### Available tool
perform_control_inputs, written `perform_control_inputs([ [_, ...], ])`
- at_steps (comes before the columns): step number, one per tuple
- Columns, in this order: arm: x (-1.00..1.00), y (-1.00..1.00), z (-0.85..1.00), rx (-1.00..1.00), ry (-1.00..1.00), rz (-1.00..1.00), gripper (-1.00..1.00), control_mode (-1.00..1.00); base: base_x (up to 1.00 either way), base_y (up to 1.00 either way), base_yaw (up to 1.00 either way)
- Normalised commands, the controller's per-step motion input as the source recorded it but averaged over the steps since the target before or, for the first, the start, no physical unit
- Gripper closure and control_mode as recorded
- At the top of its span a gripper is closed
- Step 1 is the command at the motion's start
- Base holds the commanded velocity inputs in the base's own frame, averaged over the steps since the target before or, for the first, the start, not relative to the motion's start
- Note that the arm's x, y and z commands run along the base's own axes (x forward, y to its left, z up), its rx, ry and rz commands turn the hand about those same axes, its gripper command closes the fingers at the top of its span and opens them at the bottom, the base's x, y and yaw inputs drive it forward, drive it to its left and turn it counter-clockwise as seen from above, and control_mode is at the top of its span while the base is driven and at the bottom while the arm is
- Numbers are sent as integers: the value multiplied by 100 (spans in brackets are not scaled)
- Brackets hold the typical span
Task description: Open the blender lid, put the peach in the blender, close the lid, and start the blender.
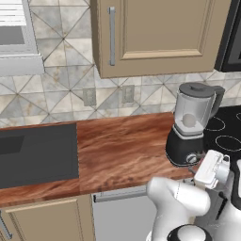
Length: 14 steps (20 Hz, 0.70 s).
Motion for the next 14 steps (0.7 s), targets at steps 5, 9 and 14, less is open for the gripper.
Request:
perform_control_inputs([
  [5, -24, 3, 82, -14, -7, 0, -100, -100, 0, 0, 0],
  [9, -29, 2, 74, -14, -7, 0, -100, -100, 0, 0, 0],
  [14, -56, -1, 41, -10, -6, 0, -100, -100, 0, 0, 0],
])
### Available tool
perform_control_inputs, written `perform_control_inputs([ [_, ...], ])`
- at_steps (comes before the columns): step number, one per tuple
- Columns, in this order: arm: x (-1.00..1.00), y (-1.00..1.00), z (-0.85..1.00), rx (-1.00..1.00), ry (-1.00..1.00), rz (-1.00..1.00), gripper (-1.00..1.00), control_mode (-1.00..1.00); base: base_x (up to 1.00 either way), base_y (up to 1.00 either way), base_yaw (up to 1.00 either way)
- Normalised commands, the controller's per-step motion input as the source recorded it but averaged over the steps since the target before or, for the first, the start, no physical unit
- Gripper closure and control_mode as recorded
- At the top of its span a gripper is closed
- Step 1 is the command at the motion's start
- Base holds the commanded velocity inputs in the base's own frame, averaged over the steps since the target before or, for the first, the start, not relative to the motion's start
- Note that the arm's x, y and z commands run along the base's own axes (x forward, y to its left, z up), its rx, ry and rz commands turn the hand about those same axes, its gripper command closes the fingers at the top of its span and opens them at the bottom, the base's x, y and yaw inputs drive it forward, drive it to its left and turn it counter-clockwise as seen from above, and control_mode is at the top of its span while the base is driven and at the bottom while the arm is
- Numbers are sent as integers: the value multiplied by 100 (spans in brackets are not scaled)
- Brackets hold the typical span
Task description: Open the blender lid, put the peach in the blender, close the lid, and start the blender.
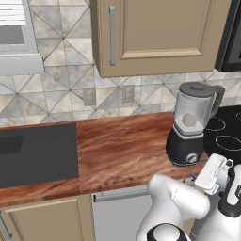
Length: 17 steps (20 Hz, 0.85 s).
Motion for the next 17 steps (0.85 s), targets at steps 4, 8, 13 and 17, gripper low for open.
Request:
perform_control_inputs([
  [4, -82, 0, 21, -5, -10, 0, -100, -100, 0, 0, 0],
  [8, -68, 0, 34, -7, -9, 0, -100, -100, 0, 0, 0],
  [13, -53, 0, 44, -9, -7, 0, -100, -100, 0, 0, 0],
  [17, -51, 0, 57, -11, -8, 0, -100, -100, 0, 0, 0],
])
